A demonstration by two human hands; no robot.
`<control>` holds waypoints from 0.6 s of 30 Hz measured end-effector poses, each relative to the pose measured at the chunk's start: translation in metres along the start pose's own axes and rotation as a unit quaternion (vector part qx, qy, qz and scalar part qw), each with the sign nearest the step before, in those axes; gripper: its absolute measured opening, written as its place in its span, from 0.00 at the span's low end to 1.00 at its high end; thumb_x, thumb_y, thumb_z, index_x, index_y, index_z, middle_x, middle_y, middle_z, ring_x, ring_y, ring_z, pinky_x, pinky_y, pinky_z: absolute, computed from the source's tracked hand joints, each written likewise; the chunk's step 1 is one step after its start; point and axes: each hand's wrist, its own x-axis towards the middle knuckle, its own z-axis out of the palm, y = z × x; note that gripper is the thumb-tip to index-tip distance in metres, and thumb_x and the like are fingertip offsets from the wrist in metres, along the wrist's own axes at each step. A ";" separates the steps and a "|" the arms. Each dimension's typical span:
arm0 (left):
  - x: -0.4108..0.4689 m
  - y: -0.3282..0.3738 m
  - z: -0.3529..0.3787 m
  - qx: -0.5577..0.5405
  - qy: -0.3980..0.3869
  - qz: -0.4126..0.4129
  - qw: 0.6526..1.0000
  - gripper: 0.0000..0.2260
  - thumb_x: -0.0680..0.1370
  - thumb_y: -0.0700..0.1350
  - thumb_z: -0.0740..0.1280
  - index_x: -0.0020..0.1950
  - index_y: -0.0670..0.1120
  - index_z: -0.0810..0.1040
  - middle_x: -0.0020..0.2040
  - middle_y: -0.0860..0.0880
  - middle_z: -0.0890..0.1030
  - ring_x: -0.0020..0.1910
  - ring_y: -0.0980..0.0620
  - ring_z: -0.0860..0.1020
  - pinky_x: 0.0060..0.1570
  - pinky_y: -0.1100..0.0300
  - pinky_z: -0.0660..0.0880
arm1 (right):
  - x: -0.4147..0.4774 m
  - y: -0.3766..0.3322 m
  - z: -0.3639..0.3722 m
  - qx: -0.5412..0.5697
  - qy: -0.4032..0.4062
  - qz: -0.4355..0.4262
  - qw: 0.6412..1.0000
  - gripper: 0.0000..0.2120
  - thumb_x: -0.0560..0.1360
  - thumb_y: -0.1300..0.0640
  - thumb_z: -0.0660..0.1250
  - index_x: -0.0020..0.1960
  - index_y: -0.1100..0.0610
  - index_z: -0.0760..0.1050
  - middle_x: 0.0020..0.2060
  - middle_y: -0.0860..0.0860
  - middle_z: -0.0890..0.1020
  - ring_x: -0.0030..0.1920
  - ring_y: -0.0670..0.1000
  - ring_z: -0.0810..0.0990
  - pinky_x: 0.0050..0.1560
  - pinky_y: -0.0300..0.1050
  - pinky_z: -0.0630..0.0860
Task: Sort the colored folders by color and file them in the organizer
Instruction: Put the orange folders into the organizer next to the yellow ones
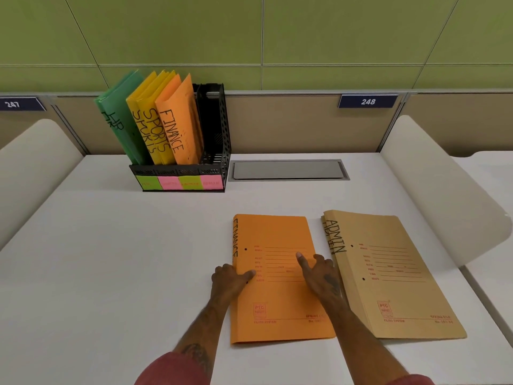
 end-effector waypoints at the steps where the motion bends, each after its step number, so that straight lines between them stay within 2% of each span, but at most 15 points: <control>1: -0.001 0.000 -0.001 -0.032 -0.005 0.003 0.999 0.32 0.69 0.65 0.73 0.63 0.43 0.78 0.59 0.44 0.80 0.57 0.44 0.80 0.58 0.47 0.78 | 0.001 -0.001 -0.001 0.003 -0.003 0.001 1.000 0.41 0.75 0.27 0.53 0.76 0.57 0.65 0.71 0.61 0.69 0.69 0.62 0.71 0.66 0.59 0.73; 4: -0.009 0.000 -0.002 -0.120 0.002 0.017 0.993 0.29 0.65 0.60 0.79 0.56 0.43 0.79 0.55 0.45 0.83 0.50 0.47 0.83 0.53 0.50 0.81 | 0.001 -0.002 -0.003 0.000 -0.009 -0.003 1.000 0.42 0.74 0.26 0.52 0.76 0.56 0.65 0.70 0.60 0.71 0.68 0.61 0.72 0.65 0.58 0.73; 6: -0.012 0.000 -0.002 -0.164 0.008 0.015 0.986 0.27 0.64 0.57 0.81 0.54 0.46 0.75 0.55 0.45 0.83 0.48 0.48 0.83 0.50 0.53 0.82 | 0.001 -0.002 -0.004 -0.002 -0.014 -0.011 1.000 0.42 0.74 0.26 0.52 0.76 0.56 0.66 0.70 0.60 0.71 0.68 0.61 0.72 0.65 0.58 0.73; 10: -0.017 0.001 -0.007 -0.222 -0.003 -0.006 0.975 0.34 0.66 0.56 0.80 0.63 0.45 0.68 0.56 0.47 0.79 0.49 0.48 0.81 0.42 0.59 0.79 | 0.002 -0.004 -0.007 -0.007 -0.030 -0.023 0.999 0.41 0.75 0.27 0.51 0.76 0.55 0.65 0.71 0.59 0.72 0.68 0.60 0.73 0.65 0.57 0.74; 12: -0.019 0.002 -0.009 -0.236 0.006 0.000 0.972 0.33 0.67 0.55 0.80 0.64 0.45 0.68 0.55 0.48 0.79 0.47 0.49 0.81 0.39 0.61 0.78 | 0.002 -0.008 -0.007 -0.011 -0.041 -0.030 0.999 0.41 0.75 0.27 0.51 0.76 0.55 0.65 0.71 0.59 0.72 0.68 0.60 0.73 0.65 0.57 0.73; 15: -0.021 0.005 -0.011 -0.242 0.012 0.024 0.970 0.26 0.69 0.53 0.79 0.61 0.46 0.73 0.58 0.46 0.82 0.47 0.49 0.82 0.43 0.58 0.81 | 0.003 -0.016 -0.009 -0.009 -0.068 -0.042 0.997 0.42 0.76 0.27 0.50 0.78 0.55 0.61 0.73 0.60 0.69 0.71 0.61 0.70 0.68 0.58 0.70; 18: -0.022 0.017 -0.020 -0.245 0.026 0.047 0.968 0.27 0.71 0.51 0.78 0.65 0.45 0.72 0.60 0.45 0.81 0.52 0.47 0.82 0.50 0.51 0.81 | 0.007 -0.032 -0.019 0.016 -0.113 -0.059 0.992 0.44 0.76 0.27 0.52 0.81 0.56 0.54 0.76 0.60 0.65 0.74 0.61 0.67 0.71 0.59 0.67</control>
